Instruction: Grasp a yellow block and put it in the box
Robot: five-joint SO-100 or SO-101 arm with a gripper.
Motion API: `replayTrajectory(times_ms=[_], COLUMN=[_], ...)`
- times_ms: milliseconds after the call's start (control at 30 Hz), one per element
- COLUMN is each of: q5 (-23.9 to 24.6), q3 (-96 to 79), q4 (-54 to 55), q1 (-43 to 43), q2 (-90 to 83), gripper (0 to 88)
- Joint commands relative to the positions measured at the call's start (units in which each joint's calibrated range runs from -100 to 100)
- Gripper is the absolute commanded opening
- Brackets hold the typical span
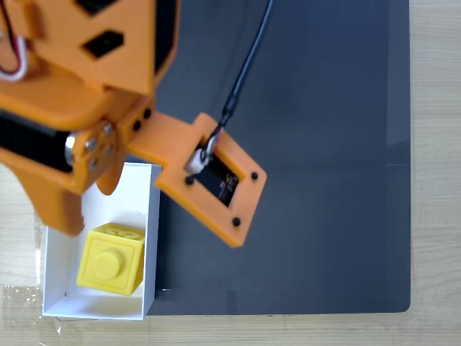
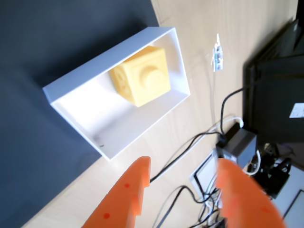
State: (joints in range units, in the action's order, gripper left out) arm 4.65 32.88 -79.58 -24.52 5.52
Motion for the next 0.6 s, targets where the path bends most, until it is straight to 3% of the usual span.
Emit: replayTrajectory(times_ms=[0, 367, 567], q5=[0.5, 0.0, -0.1], q3=[-9.4, -65.9, -99.0], q4=[-1.6, 8.6, 18.1], q1=[3.6, 17.4, 19.4], q2=[-14.7, -57.0, -78.0], gripper=[1.8, 2.1, 2.8])
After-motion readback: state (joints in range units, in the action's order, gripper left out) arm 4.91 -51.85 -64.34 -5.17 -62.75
